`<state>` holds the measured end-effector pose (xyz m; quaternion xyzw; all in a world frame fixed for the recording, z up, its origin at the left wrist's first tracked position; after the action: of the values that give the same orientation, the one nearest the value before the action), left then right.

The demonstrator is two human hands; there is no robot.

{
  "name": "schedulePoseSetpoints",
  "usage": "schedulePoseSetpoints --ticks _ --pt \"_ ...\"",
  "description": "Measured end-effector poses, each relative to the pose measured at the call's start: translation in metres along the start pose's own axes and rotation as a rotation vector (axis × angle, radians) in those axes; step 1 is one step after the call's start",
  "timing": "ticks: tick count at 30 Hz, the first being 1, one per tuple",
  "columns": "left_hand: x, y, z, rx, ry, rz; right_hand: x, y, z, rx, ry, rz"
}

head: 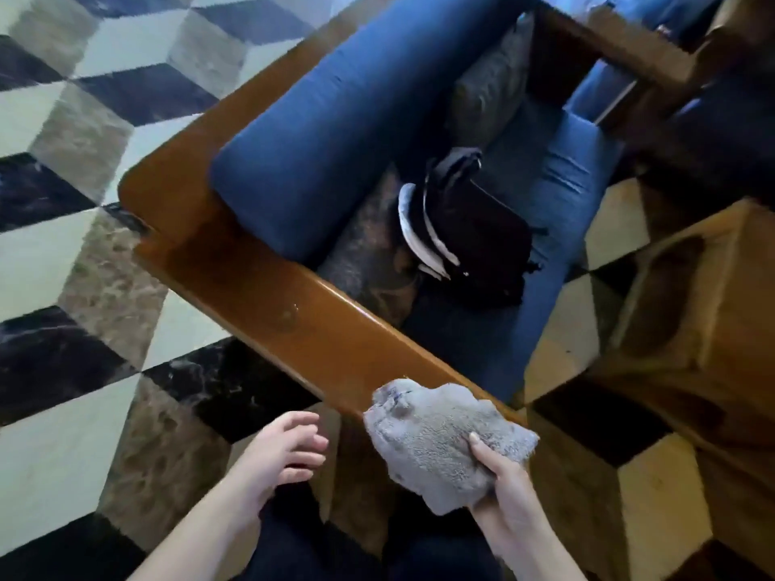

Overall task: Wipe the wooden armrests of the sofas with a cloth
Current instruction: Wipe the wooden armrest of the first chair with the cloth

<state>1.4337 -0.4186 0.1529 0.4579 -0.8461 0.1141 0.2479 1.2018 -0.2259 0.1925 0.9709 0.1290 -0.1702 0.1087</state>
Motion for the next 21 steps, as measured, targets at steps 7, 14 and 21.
schedulePoseSetpoints --ticks 7,14,21 --pt "0.016 0.027 0.033 -0.086 0.056 0.392 0.01 -0.103 -0.038 0.454 -0.199 0.093" --pt "0.028 0.126 0.082 -0.084 0.732 1.263 0.027 -0.135 0.027 0.693 -0.41 -0.305" --pt "0.012 0.142 0.122 -0.013 0.966 1.647 0.053 -0.082 0.091 0.624 -0.771 -0.71"
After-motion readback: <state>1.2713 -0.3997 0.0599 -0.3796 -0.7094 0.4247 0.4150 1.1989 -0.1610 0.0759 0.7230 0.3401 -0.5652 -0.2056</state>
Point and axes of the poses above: each hand's wrist, its own z-axis towards the middle knuckle, its own y-axis out of the palm, x = y × z, the point moved 8 cm from there along z, towards the middle knuckle, and after that the axes turned 5 degrees about y, right-handed, at the moved point
